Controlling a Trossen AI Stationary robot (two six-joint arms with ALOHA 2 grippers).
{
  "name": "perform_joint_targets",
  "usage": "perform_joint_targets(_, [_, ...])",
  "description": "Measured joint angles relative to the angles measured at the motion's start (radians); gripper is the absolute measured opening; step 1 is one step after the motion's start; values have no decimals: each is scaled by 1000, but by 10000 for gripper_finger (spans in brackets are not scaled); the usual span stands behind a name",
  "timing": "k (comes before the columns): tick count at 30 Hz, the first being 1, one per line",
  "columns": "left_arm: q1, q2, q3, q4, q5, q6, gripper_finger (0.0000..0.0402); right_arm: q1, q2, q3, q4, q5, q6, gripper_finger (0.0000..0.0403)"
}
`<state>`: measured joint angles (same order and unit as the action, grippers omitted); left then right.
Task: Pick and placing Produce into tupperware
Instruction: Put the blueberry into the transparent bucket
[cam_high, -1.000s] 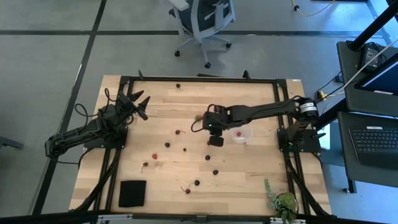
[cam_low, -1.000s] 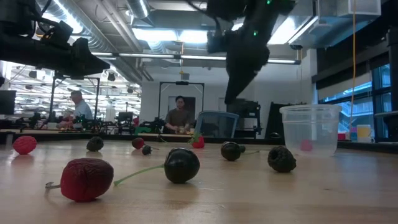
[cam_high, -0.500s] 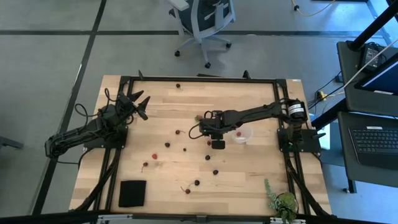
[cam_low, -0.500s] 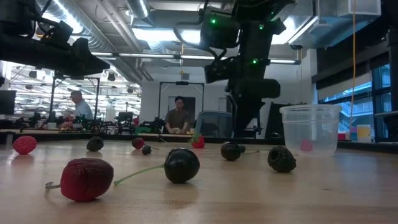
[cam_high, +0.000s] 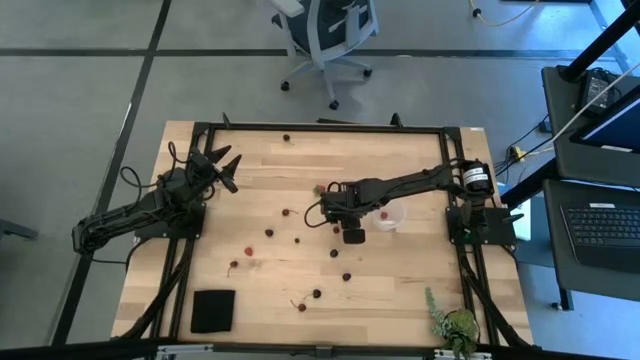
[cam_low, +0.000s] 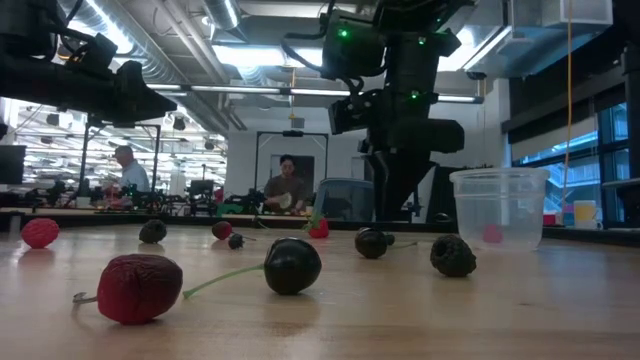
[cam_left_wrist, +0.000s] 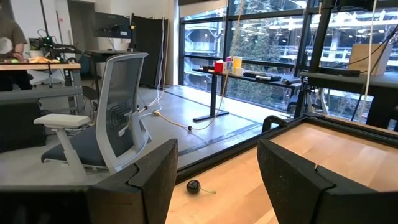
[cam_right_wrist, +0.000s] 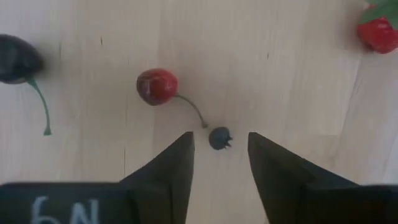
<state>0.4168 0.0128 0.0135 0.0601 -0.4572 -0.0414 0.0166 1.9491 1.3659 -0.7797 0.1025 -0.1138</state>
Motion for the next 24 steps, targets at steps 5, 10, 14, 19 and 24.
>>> perform_joint_targets(5, [0,0,0,0,0,0,214,0,0,0,1,0,0,214])
perform_joint_targets(10, [0,0,0,0,0,0,214,0,0,0,11,0,5,242])
perform_joint_targets(14, [0,0,0,0,0,0,214,-1,0,0,11,1,4,245])
perform_joint_targets(19, [0,0,0,0,0,0,214,-12,0,-31,29,1,3,245])
perform_joint_targets(24, [0,0,0,0,0,0,214,-22,1,-122,122,1,1,245])
